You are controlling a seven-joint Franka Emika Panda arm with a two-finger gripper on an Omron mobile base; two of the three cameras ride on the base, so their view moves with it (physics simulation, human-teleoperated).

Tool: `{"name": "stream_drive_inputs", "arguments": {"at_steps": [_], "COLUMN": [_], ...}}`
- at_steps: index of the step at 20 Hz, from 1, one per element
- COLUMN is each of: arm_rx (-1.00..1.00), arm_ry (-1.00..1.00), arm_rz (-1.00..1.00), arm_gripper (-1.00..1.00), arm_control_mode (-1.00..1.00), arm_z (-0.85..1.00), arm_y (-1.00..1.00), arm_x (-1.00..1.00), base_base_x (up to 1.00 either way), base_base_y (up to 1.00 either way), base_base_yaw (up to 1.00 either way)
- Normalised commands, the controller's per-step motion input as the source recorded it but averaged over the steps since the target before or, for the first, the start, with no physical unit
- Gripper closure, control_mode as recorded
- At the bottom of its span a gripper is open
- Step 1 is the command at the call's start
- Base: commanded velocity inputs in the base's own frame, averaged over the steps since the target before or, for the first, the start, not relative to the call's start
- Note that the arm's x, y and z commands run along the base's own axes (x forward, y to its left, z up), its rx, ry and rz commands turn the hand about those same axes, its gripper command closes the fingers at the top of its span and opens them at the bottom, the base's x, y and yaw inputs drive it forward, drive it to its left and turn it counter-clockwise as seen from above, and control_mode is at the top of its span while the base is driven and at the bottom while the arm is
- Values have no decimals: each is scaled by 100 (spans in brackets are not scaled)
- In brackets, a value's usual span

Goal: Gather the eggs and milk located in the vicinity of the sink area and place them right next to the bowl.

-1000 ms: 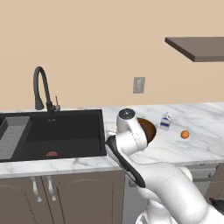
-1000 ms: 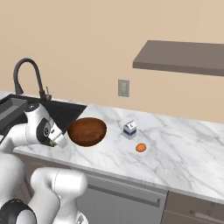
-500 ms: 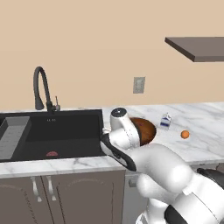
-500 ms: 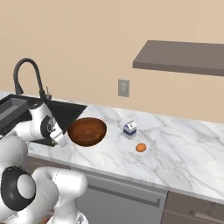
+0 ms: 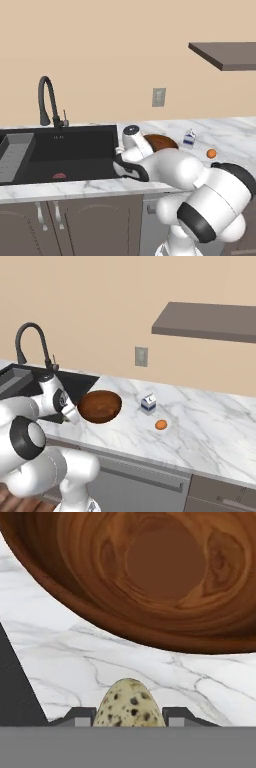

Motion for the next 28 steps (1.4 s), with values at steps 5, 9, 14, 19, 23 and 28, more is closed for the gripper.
{"name": "stream_drive_inputs", "arguments": {"at_steps": [5, 9, 14, 19, 23, 28], "arm_rx": [-2, -1, -1, -1, 0, 0], "arm_ry": [0, 0, 0, 0, 0, 0], "arm_rz": [0, 0, 0, 0, 0, 0], "arm_gripper": [100, 100, 100, 100, 100, 100], "arm_control_mode": [-100, -100, -100, -100, -100, -100], "arm_z": [-31, -29, -28, -24, -16, -13], "arm_y": [0, 0, 0, 0, 0, 0], "arm_x": [22, 19, 17, 17, 16, 9], "base_base_x": [0, 0, 0, 0, 0, 0], "base_base_y": [0, 0, 0, 0, 0, 0], "base_base_yaw": [0, 0, 0, 0, 0, 0]}}
